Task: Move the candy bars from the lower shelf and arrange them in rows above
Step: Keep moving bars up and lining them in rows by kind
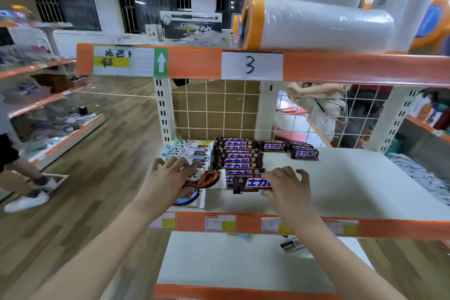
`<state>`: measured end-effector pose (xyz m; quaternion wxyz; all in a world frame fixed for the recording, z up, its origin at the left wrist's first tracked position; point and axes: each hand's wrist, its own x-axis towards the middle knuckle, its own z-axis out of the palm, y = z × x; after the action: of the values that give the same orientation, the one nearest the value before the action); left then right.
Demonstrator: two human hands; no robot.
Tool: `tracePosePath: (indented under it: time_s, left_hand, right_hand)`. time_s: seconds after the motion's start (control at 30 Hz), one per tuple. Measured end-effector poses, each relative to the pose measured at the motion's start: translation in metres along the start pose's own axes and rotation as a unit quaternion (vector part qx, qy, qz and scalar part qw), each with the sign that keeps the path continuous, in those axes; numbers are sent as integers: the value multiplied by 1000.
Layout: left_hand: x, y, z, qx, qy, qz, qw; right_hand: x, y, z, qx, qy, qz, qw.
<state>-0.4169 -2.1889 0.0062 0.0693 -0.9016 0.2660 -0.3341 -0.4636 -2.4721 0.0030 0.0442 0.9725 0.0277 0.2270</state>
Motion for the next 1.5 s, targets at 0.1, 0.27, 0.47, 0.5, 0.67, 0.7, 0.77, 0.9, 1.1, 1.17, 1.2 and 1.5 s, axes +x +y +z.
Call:
tracePosePath:
  time_s: [0.1,0.27,0.47,0.5,0.67,0.7,0.77,0.9,1.1,1.17,1.2,1.5]
  left_hand:
    - [4,-13,4,-10,0,2,1000]
    - [12,-27,11,-16,-2,5,1000]
    - [18,-31,17,-29,9,11,999]
    - [19,-30,18,-32,13,14,999]
    - [17,-32,22,-40,11,20,999]
    - [16,-33,22,-40,9,19,999]
    - [13,-35,21,-39,9,18,999]
    - [9,-39,20,-40,13,18,999]
    - [-5,-47,16,-62,10,-1,998]
    - [-11,-48,13,-67,6,-3,998]
    - [-13,-48,12,-66,3,-3,998]
    - [-39,-45,5,-62,-22,2,998]
  right_hand:
    - [8,-11,3,29,-16,-6,999]
    - [17,-22,9,49,-21,-6,999]
    - [25,-33,15,65,-55,-3,996]
    - [26,-35,15,66,-67,-2,996]
    - [24,-39,18,69,-91,11,993]
    - [24,-40,19,70,-90,14,993]
    - [24,-42,18,67,-91,20,993]
    - [25,-45,18,74,-87,34,993]
    - [23,-50,10,83,-102,53,990]
    - [22,-54,7,87,-86,54,991]
    - [21,-56,5,88,-79,53,992]
    - [17,-87,-3,121,-73,24,990]
